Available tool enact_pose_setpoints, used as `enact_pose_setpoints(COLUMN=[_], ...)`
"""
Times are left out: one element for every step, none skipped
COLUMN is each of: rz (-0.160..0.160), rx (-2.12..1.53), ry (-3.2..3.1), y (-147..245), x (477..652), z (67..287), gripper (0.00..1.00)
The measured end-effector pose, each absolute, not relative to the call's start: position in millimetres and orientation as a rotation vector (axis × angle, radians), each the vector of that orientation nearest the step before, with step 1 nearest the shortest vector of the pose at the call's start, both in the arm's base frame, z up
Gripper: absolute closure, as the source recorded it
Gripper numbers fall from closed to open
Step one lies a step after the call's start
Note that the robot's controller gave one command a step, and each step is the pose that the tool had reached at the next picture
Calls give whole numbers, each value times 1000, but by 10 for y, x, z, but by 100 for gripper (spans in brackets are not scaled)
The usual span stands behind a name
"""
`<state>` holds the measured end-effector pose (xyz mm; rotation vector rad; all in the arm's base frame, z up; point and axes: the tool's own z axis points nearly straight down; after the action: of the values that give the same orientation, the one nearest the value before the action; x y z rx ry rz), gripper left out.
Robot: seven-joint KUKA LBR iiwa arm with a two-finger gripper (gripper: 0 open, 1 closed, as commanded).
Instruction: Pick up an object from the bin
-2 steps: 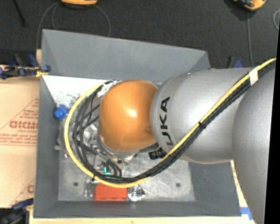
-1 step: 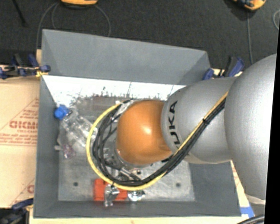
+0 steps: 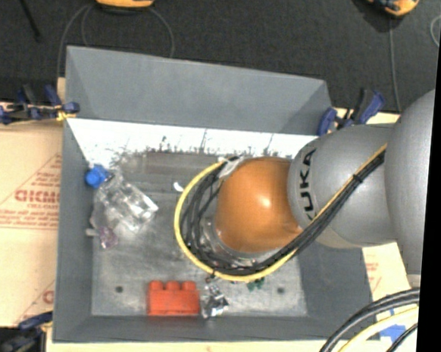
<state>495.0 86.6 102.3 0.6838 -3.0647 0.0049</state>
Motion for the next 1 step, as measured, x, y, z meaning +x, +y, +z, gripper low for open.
enact_pose_setpoints(rz=[-8], rx=[344], ry=[-3128], y=[1540], x=[4750], z=[1560], gripper=[0])
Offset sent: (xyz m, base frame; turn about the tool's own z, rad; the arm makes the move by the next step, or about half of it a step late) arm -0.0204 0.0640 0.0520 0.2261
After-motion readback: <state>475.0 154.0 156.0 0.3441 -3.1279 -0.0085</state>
